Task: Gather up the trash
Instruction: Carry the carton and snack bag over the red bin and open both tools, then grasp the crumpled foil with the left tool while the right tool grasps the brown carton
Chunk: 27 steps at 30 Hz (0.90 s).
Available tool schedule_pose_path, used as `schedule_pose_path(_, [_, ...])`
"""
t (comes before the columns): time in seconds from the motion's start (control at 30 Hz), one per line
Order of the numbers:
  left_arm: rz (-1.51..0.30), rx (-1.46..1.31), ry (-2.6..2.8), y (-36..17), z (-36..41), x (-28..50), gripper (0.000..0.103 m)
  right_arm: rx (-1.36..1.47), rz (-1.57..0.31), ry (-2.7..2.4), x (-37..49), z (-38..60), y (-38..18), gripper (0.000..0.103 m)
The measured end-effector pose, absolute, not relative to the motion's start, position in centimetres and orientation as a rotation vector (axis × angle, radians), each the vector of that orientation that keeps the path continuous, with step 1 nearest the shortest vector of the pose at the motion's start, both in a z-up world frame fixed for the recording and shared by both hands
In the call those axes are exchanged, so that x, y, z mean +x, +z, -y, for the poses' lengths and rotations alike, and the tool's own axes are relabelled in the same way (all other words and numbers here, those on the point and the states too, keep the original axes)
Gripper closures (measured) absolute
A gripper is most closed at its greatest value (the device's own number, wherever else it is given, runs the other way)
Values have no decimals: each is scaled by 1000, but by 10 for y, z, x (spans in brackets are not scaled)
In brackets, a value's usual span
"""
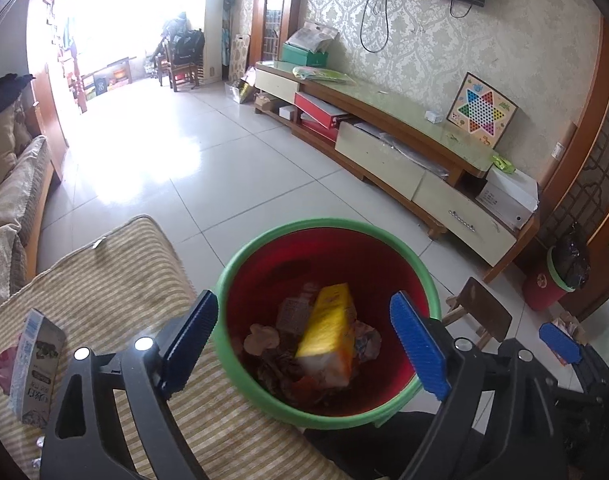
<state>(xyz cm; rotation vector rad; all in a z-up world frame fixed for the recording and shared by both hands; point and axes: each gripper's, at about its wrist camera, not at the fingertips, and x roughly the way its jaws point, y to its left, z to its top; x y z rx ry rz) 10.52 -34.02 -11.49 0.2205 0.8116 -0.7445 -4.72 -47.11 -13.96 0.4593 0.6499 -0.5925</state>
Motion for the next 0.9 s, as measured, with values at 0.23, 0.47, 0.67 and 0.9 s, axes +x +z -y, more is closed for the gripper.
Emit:
schedule_pose_path(0.23, [-737,255,-616,-109,268,94,12,420,-657,-542,-36,450,-132,8])
schedule_pose_path(0.47, [-790,145,-391,-116,157,109,12,362,-680,-454,-17,415,-122,6])
schedule_pose_path(0.67, [-861,80,-206,-142,70,121,12,309,-711,-362,-2,379,-119,6])
schedule_pose_path(0.9, [-1011,-12,-210,-192,40,136,28,254,-729,-282,6,338,-112,6])
